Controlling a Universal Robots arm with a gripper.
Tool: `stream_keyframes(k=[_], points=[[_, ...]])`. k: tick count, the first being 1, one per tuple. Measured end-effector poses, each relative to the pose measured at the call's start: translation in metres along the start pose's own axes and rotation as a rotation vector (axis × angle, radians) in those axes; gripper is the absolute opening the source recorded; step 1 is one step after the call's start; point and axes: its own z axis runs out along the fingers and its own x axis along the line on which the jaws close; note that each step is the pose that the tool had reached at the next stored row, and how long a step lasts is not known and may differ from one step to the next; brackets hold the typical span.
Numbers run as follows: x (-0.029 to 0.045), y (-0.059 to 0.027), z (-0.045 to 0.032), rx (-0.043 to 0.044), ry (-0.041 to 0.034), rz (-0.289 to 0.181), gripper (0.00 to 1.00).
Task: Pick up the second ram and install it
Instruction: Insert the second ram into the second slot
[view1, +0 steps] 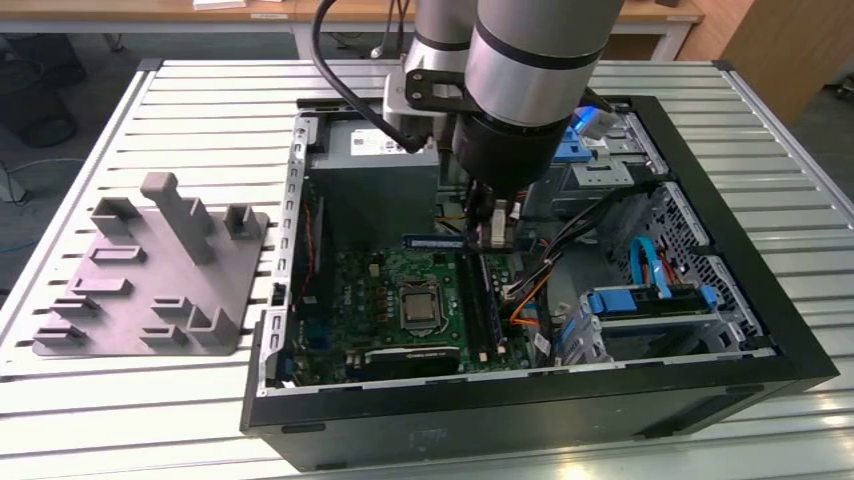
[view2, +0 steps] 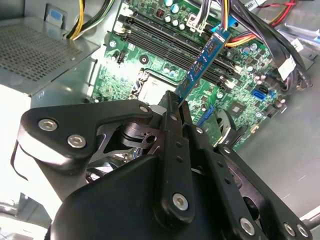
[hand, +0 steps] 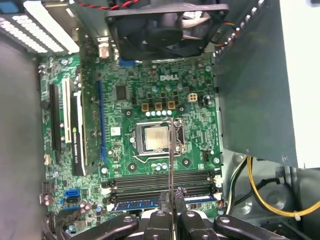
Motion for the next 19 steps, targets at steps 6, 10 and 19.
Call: stream_keyframes(k=[6,10,19], points=[[0.0000,0.0000,0.0001,0.0043,-0.0054,0.098,0.14],[0.0000,0.0000,0.0002,0.0072,-0.0088,0.163,0.14],[0.0000,0.0000,0.0005,0.0127,-0.0157,0.287,0.14]])
